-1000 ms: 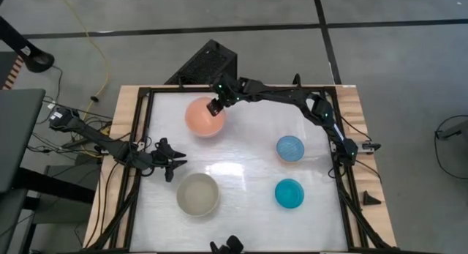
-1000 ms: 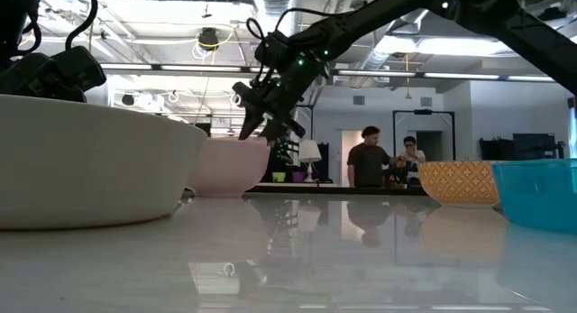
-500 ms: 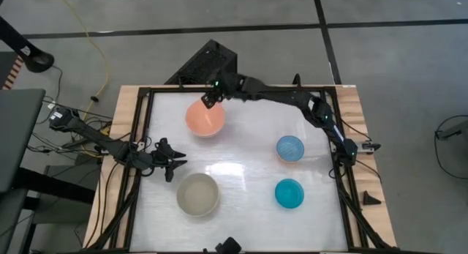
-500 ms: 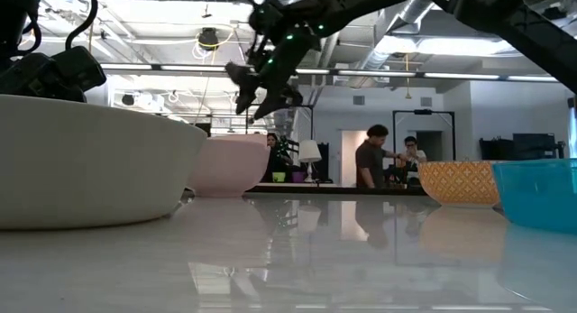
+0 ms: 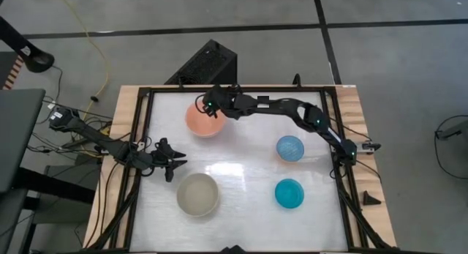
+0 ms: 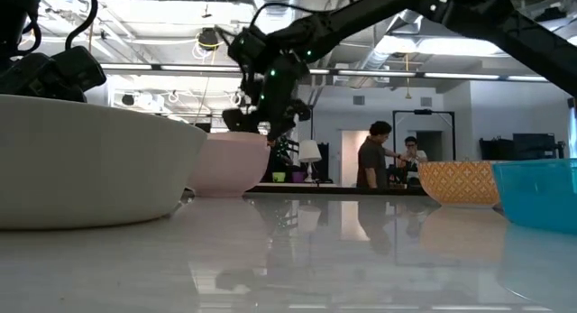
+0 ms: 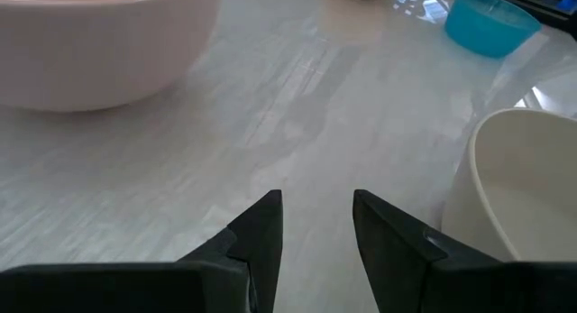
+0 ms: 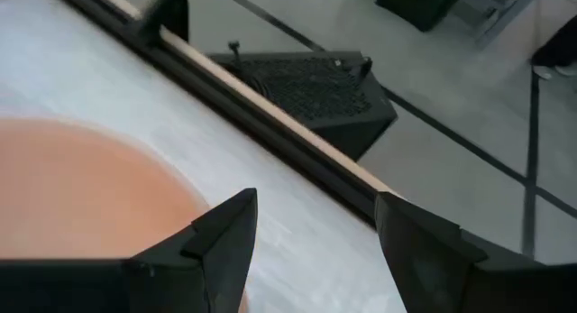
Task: Nest bowls inside each other
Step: Stack the light orange bowl on top of the white bowl, then stack the gray bowl on top of the orange bowl
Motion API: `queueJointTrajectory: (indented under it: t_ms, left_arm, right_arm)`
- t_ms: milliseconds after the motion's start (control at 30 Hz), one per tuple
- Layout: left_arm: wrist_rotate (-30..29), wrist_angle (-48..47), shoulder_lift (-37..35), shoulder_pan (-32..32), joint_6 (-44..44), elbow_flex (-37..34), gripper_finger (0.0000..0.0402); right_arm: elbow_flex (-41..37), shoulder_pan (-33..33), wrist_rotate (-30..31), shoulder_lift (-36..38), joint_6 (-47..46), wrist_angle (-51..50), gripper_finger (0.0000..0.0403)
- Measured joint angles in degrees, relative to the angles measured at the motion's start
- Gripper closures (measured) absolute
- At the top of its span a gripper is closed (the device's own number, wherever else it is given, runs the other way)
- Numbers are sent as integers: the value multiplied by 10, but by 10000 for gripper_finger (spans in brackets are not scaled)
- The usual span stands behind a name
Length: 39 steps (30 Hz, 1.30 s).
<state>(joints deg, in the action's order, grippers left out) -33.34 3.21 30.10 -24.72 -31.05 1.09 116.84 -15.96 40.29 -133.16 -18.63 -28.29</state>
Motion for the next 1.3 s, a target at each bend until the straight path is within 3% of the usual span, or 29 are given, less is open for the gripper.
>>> queueJointTrajectory:
  t_ms: [300, 500, 667, 900, 1133, 1300]
  left_arm:
    - [0, 1, 0, 0, 0, 0, 276]
    - [0, 1, 0, 0, 0, 0, 276]
    - [0, 0, 0, 0, 0, 0, 276]
    - [1, 0, 0, 0, 0, 0, 276]
    - [1, 1, 0, 0, 0, 0, 276]
    - [0, 1, 0, 0, 0, 0, 276]
  right_arm:
    - [2, 3, 2, -7, 6, -13, 143]
    - [26, 16, -17, 31, 12, -80, 143]
    - [26, 72, -81, 65, 17, -130, 143]
    - [27, 201, -169, 90, 89, -193, 143]
    - [17, 319, -369, 85, 264, -200, 143]
    - [-16, 365, -372, 82, 367, -161, 143]
